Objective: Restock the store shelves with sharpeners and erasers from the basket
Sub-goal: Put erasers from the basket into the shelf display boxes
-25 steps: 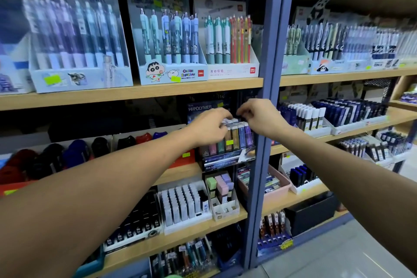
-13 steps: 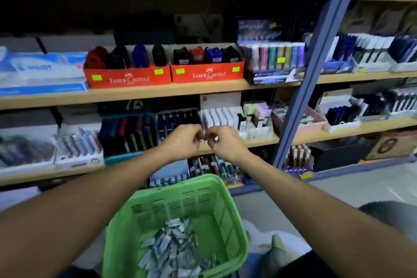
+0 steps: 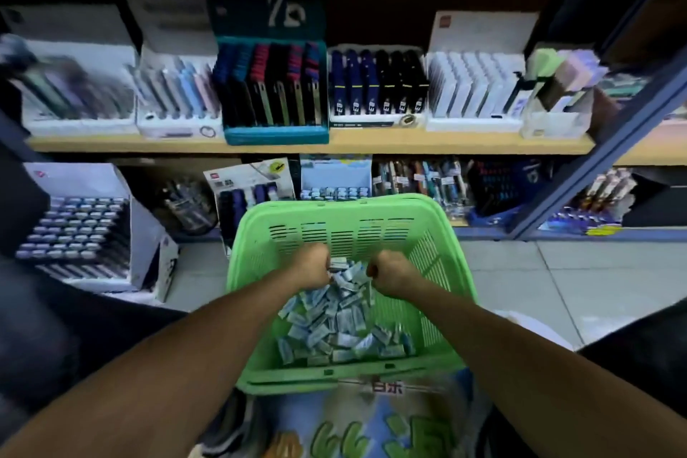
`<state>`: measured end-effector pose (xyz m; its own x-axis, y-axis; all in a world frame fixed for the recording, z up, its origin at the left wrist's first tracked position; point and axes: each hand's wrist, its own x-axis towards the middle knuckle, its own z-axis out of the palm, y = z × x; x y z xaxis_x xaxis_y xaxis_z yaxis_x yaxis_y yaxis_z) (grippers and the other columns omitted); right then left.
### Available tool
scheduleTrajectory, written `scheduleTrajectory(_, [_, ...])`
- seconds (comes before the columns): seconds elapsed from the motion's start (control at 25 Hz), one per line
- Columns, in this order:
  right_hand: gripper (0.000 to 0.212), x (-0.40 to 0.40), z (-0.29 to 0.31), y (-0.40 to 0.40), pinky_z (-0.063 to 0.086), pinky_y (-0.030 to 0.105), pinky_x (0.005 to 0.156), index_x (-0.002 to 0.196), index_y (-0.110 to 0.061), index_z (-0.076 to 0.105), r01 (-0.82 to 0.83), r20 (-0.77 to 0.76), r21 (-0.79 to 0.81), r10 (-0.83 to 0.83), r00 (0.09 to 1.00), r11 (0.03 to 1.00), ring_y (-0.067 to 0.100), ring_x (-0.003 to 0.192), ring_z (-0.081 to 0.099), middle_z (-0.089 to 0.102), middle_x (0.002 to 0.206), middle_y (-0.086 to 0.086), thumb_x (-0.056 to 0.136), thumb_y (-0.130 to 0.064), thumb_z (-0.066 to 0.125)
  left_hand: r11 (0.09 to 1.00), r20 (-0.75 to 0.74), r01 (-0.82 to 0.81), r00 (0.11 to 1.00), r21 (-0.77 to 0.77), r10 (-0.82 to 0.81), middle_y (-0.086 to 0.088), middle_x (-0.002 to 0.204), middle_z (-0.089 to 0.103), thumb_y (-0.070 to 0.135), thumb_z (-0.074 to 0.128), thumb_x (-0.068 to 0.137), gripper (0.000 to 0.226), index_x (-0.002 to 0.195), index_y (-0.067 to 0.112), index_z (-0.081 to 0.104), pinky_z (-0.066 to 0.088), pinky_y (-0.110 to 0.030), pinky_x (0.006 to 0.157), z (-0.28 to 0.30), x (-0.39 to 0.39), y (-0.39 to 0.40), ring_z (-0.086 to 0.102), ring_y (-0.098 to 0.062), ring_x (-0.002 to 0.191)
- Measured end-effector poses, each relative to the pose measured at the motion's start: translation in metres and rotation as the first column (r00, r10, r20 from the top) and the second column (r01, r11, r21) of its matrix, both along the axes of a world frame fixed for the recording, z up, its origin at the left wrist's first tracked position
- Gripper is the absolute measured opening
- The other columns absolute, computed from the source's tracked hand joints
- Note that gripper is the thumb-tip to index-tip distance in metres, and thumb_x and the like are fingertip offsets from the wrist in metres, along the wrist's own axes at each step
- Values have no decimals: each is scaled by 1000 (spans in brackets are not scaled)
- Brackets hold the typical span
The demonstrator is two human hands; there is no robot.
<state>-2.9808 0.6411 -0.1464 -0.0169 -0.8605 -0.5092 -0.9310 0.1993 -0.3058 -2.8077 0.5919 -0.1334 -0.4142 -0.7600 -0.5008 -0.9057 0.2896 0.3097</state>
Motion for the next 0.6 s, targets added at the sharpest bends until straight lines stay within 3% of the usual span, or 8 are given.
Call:
scheduleTrajectory(0.16, [56,6,-31,-12,47,33,96,145,-13,48,-132,21,102,130,991,986,31,126,54,53,142,14,90,-8,59,988,15,-96,995,119,95,-10,68,47,7,57,92,23,69,9,51,38,-31,64,-49,12,-8,52,-28,71])
scheduleTrajectory(0.24, [63,14,-49,-19,41,35,105,149,-12,40,-240,23,90,239,971,967,30,135,45,43,150,14,89,-5,60,978,-11,-118,992,174,122,-14,75,56,6,56,90,9,89,2,64,42,-31,61,-71,12,-13,58,-30,72])
scheduleTrajectory(0.36, [67,22,-76,-24,40,42,110,148,-14,41,-315,-65,39,317,946,948,30,139,39,40,152,10,86,-7,63,967,-35,-108,992,230,119,-17,98,64,4,61,88,33,121,1,60,48,-29,67,-94,9,-14,60,-28,82])
scheduleTrajectory(0.44, [49,22,-80,-23,44,39,102,136,-16,53,-317,-154,11,315,936,948,29,128,52,54,139,10,88,-11,61,969,-35,-129,990,211,140,-15,116,64,7,61,85,40,126,7,61,55,-33,81,-105,7,-12,63,-30,96])
scheduleTrajectory(0.52, [28,20,-81,-23,49,36,91,118,-17,62,-266,-199,58,272,941,962,28,109,65,67,118,9,91,-14,59,973,1,-147,989,177,150,-13,108,67,12,61,86,24,109,9,67,56,-36,80,-114,6,-13,64,-29,91])
scheduleTrajectory(0.56, [23,18,-83,-22,51,36,89,113,-16,64,-214,-188,75,225,956,974,28,102,67,69,113,9,91,-14,60,973,26,-160,987,164,158,-13,99,67,14,62,88,10,95,8,67,55,-34,75,-115,6,-14,63,-28,84])
scheduleTrajectory(0.6, [19,18,-84,-23,54,36,87,110,-15,65,-162,-159,68,171,972,985,28,97,68,70,108,9,91,-14,61,969,52,-189,982,157,183,-12,89,65,16,63,89,11,80,9,62,51,-31,68,-116,5,-17,61,-26,76])
